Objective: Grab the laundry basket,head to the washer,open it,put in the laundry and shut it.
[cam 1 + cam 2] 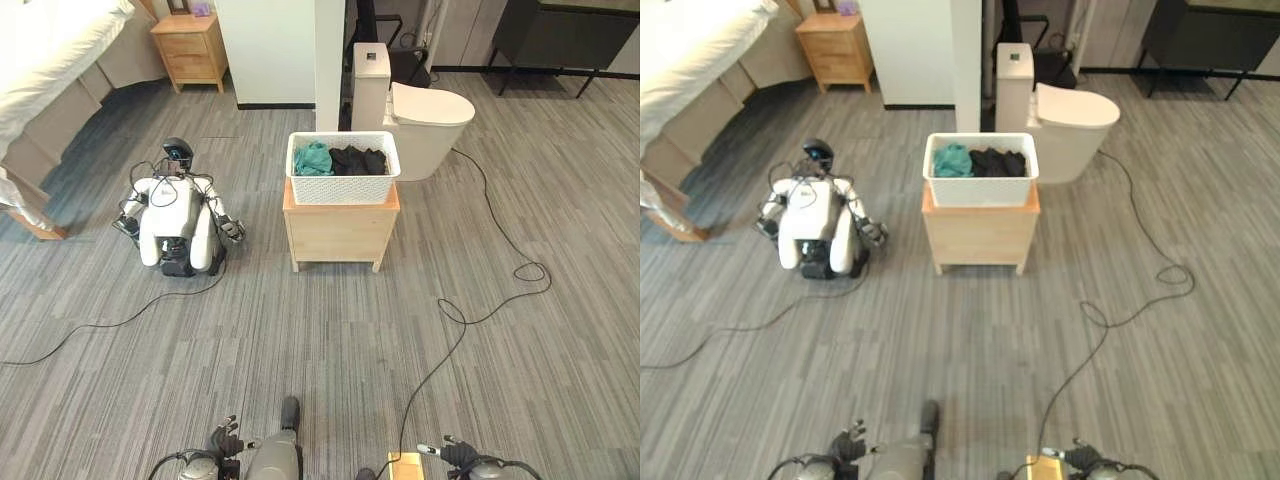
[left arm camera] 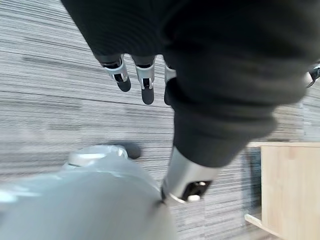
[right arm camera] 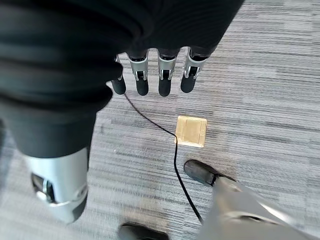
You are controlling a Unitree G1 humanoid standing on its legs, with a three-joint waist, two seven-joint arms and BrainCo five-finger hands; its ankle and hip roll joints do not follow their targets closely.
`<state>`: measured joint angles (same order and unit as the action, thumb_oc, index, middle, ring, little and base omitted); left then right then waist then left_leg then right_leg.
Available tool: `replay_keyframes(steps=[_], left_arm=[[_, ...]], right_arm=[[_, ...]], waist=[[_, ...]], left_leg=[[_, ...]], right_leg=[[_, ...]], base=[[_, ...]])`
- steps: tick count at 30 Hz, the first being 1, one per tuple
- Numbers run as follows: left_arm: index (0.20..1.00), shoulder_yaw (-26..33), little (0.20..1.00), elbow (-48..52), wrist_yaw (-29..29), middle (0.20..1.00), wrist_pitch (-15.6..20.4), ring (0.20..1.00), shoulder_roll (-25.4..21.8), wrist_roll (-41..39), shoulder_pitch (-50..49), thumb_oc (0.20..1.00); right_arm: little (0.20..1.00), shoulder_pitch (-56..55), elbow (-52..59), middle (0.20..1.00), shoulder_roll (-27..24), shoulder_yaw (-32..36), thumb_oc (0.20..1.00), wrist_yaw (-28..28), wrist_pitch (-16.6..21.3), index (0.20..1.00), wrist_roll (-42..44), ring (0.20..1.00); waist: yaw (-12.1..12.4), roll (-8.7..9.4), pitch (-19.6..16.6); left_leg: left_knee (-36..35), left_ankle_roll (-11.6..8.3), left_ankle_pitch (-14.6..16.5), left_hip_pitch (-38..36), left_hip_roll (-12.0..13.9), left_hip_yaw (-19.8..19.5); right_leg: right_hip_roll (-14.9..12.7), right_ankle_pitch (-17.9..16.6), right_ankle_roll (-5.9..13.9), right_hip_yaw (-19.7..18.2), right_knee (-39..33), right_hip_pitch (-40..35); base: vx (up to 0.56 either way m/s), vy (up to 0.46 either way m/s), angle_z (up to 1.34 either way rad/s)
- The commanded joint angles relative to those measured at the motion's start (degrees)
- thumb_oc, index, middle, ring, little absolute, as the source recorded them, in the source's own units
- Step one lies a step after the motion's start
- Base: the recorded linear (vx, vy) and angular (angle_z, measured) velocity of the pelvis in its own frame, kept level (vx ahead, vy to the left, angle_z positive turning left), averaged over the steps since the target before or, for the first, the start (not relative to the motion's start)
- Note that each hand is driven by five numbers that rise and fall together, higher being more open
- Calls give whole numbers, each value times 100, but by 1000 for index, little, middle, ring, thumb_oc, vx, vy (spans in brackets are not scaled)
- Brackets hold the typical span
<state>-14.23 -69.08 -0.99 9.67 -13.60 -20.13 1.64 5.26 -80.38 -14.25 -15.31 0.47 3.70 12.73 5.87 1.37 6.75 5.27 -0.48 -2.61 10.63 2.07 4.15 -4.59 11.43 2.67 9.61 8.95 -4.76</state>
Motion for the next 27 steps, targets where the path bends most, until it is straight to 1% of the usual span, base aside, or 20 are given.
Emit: replay_keyframes(steps=[1,2,5,6,7,8,9,10,11,12,13,14,15,18,20,22,23,24,25,27], left_arm=[[1000,-79,1000,113,-69,1000,74,1000,-184,192,115,1000],[1000,-96,1000,225,-90,1000,81,1000,-258,228,92,1000],[1000,-96,1000,230,-75,1000,92,1000,-287,227,79,1000],[1000,-98,1000,215,-57,1000,99,1000,-306,221,76,1000],[1000,-98,1000,215,-57,1000,99,1000,-304,221,76,1000],[1000,-93,1000,183,-50,1000,111,1000,-293,251,82,1000],[1000,-93,1000,183,-50,1000,111,1000,-292,251,80,1000],[1000,-97,1000,144,-41,1000,116,1000,-276,275,96,1000],[1000,-104,1000,91,-35,1000,129,1000,-248,292,111,1000],[1000,-96,1000,35,-18,1000,161,1000,-205,350,148,1000],[1000,-92,1000,13,2,1000,175,1000,-193,366,177,1000],[1000,-93,1000,12,2,1000,176,1000,-190,366,177,1000],[1000,-97,1000,-28,18,1000,196,1000,-178,433,249,1000],[1000,-117,1000,-36,19,1000,200,1000,-163,472,255,1000],[1000,-141,1000,-31,31,1000,209,1000,-182,543,240,1000],[1000,-110,1000,-130,79,1000,211,1000,-170,548,217,1000],[1000,-50,1000,-165,95,1000,207,1000,-162,529,195,1000],[1000,30,1000,-212,136,1000,199,1000,-150,451,194,1000],[1000,30,1000,-212,136,1000,198,1000,-150,451,194,1000],[1000,97,1000,-25,162,1000,167,1000,-189,217,214,1000]], right_arm=[[1000,50,207,1000,-81,-19,1000,61,-12,1000,107,1000],[1000,22,293,1000,-108,12,1000,69,-12,1000,111,1000],[1000,-28,334,1000,-110,74,1000,58,11,1000,160,1000],[1000,-119,424,1000,-143,116,1000,52,22,1000,209,1000],[1000,-118,424,1000,-144,116,1000,52,22,1000,209,1000],[1000,-161,418,1000,-167,133,1000,44,14,1000,238,1000],[1000,-163,419,1000,-168,132,1000,44,13,1000,239,1000],[1000,-181,405,1000,-183,136,1000,40,13,1000,242,1000],[1000,-206,386,1000,-188,146,1000,36,12,1000,262,1000],[1000,-240,369,1000,-190,194,1000,42,-3,1000,301,1000],[1000,-244,351,1000,-190,204,1000,51,-18,1000,298,1000],[1000,-245,350,1000,-193,204,1000,51,-18,1000,298,1000],[1000,-264,293,1000,-193,224,1000,100,-42,1000,265,1000],[1000,-314,280,1000,-218,226,1000,113,-48,1000,247,1000],[1000,-437,331,1000,-226,260,1000,143,-29,1000,282,1000],[1000,-510,383,1000,-231,201,1000,175,1,1000,276,1000],[1000,-529,384,1000,-233,167,1000,185,7,1000,251,1000],[1000,-531,409,1000,-249,157,1000,131,59,1000,318,1000],[1000,-531,408,1000,-250,157,1000,131,59,1000,319,1000],[1000,-481,611,1000,-350,174,1000,26,141,1000,561,1000]], waist=[[66,117,-18],[-50,-19,51],[-81,-70,91],[-255,-180,176],[-259,-189,166],[-339,-181,187],[-351,-191,208],[-389,-154,186],[-454,-132,218],[-597,-34,217],[-643,-22,221],[-633,-38,235],[-727,-23,216],[-787,-11,184],[-870,88,72],[-944,83,-39],[-938,43,-81],[-877,65,-95],[-892,55,-103],[-797,229,97]], left_leg=[[715,324,295,499,-264,32],[587,444,405,181,-258,96],[482,489,487,-55,-254,156],[307,497,609,-523,-300,31],[301,493,599,-513,-290,24],[233,415,755,-770,-291,38],[234,408,766,-798,-281,24],[219,368,861,-883,-316,7],[217,317,983,-1056,-330,-46],[226,244,1197,-1290,-419,-152],[226,220,1277,-1394,-418,-193],[232,217,1295,-1415,-400,-186],[179,153,1434,-1653,-351,-284],[96,96,1532,-1923,-270,-343],[1,27,1655,-2211,-194,-439],[54,-57,1590,-2414,41,-518],[215,-168,1409,-2408,204,-543],[1218,-355,638,-1876,513,-436],[1255,-360,655,-1844,524,-457],[3058,-199,10,-820,625,-578]], right_leg=[[-443,-1364,455,-270,1671,31],[-542,-1793,566,-179,2359,450],[-753,-1977,623,53,2520,648],[-699,-1409,411,297,2149,1139],[-688,-1423,406,307,2130,1140],[-709,-1195,365,518,1405,1312],[-698,-1192,362,538,1385,1267],[-717,-1166,354,559,894,1351],[-677,-1250,377,496,352,1360],[-663,-1574,529,58,-514,1495],[-651,-1706,584,-177,-779,1561],[-631,-1710,582,-178,-794,1534],[-679,-1923,673,-527,-1153,1734],[-651,-2020,716,-519,-1194,1736],[-555,-2046,659,-727,-921,1671],[-284,-1982,564,-827,-569,1766],[-139,-1900,498,-764,-481,1711],[-34,-1748,307,-571,-541,1417],[-28,-1749,303,-553,-543,1422],[174,-1505,-94,-585,-669,1061]], base=[[312,238,-18],[314,238,-16],[329,140,16],[354,66,-5],[596,38,-24],[245,-34,-12],[365,-68,-2],[259,-93,16],[525,-200,17],[531,-213,24],[401,-160,40],[386,-164,56],[266,-116,49],[365,-191,42],[307,-210,41],[359,-308,30],[371,-475,-7],[233,-362,-23],[158,-373,7],[81,-336,20]])
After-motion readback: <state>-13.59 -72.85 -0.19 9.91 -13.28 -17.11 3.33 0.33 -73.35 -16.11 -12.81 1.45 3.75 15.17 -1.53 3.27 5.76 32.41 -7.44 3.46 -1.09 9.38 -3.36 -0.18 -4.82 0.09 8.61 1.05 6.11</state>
